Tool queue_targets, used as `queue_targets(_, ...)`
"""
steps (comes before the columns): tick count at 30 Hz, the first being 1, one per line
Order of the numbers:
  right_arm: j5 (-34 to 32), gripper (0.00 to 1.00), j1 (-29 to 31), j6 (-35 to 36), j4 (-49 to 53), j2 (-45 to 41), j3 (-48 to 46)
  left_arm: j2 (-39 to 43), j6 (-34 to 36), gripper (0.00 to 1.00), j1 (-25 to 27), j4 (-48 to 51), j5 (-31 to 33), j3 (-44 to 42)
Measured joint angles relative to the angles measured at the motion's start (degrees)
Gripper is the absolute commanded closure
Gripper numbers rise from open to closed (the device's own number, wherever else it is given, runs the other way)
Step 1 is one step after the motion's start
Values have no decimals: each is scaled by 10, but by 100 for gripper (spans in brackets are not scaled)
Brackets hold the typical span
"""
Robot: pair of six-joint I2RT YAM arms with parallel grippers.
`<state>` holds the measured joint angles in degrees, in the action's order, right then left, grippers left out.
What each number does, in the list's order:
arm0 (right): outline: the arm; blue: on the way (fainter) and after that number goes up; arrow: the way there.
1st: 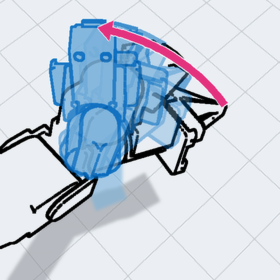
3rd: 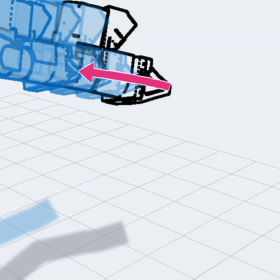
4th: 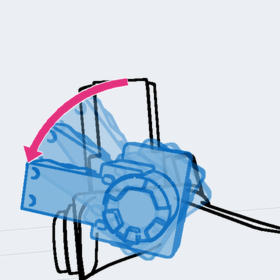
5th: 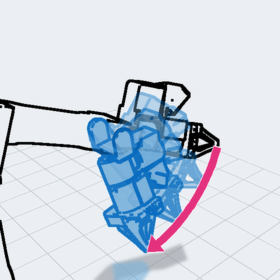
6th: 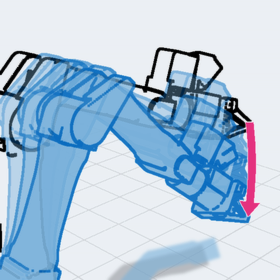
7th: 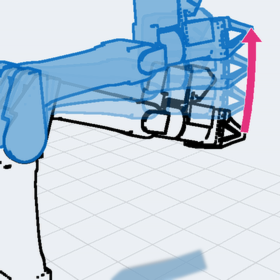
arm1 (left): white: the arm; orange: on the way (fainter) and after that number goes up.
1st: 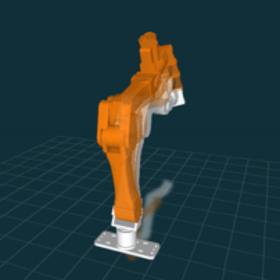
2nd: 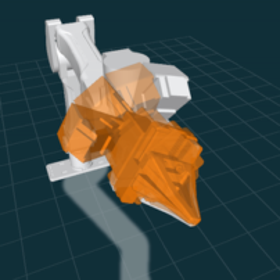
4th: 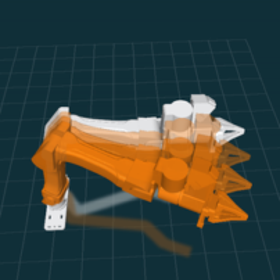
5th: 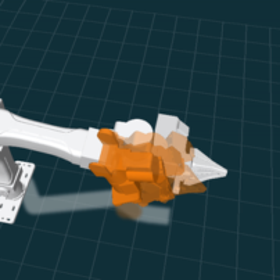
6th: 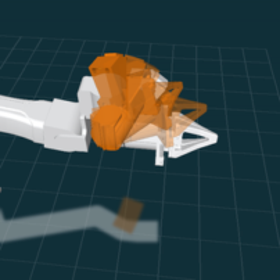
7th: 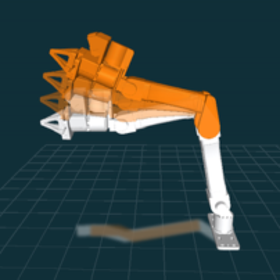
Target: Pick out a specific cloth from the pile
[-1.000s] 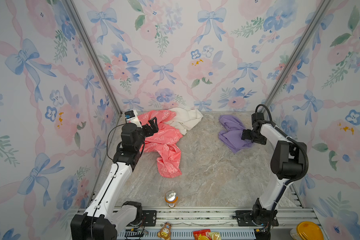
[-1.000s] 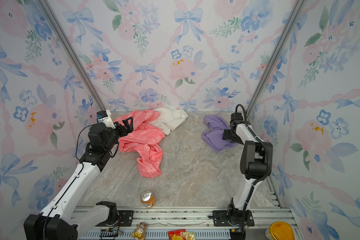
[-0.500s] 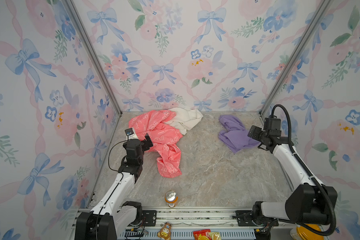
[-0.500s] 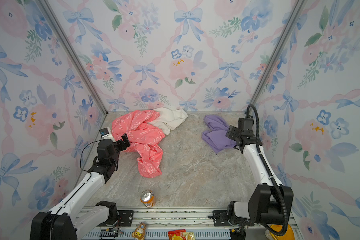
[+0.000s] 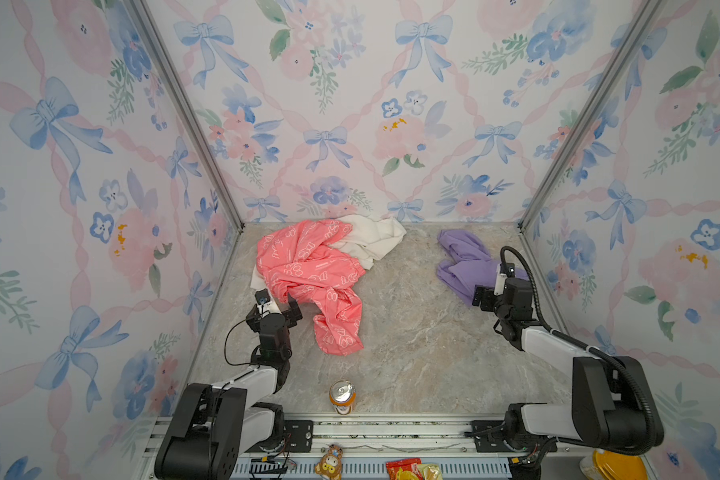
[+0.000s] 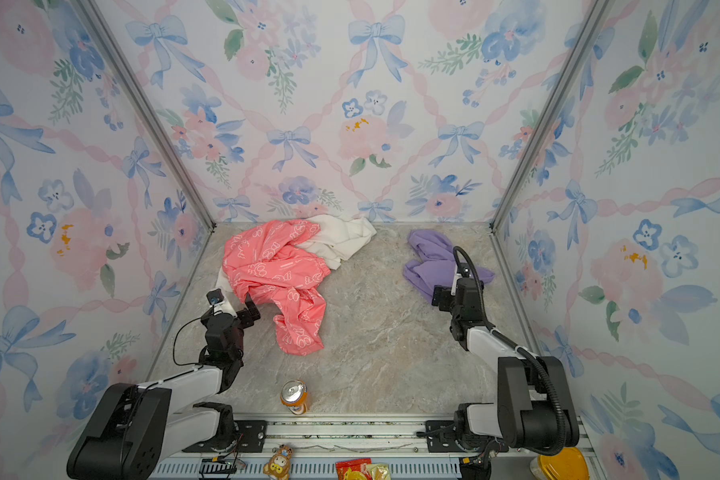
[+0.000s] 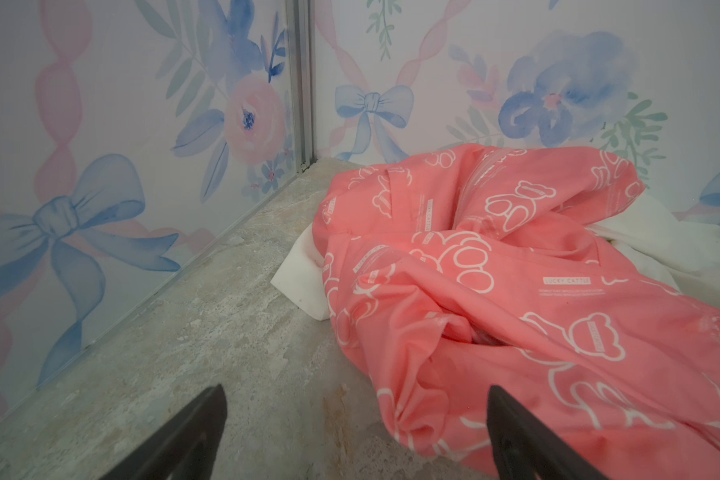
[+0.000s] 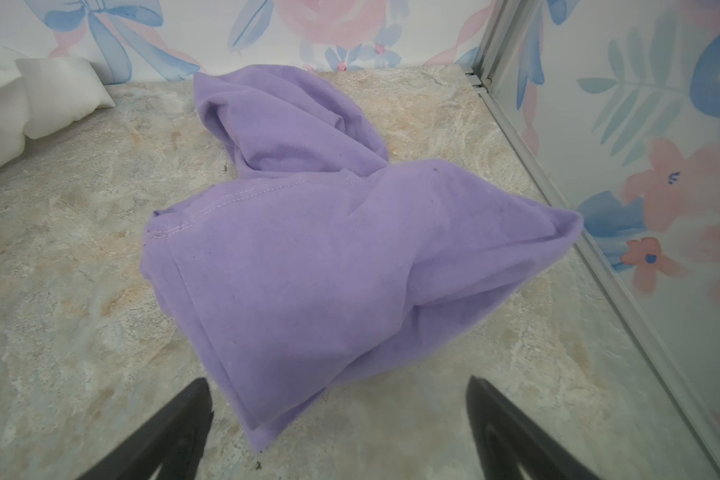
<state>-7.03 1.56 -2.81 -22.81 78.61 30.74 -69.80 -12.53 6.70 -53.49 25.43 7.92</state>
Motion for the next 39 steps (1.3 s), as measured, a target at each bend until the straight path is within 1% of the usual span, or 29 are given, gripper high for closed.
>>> queue_targets(5, 11, 3, 0, 7, -82, 28, -16, -52, 18, 2, 0, -80, -22, 1)
queue_targets(9, 18, 3, 0, 9, -118, 46, -28, -92, 37, 2, 0, -124, -48, 10)
queue_targets(13, 23, 3, 0, 10, -150, 72, -31, -138, 51, 2, 0, -154, -70, 22)
queue_targets(17, 24, 3, 0, 10, -190, 75, -49, -171, 63, 2, 0, -168, -90, 34)
queue_targets(20, 26, 3, 0, 12, -242, 91, -75, -174, 71, 2, 0, -176, -104, 35)
queue_targets(26, 25, 3, 1, 18, -264, 97, -80, -182, 79, 2, 0, -200, -118, 35)
queue_targets(39, 25, 3, 1, 20, -274, 97, -80, -182, 81, 2, 0, -215, -120, 35)
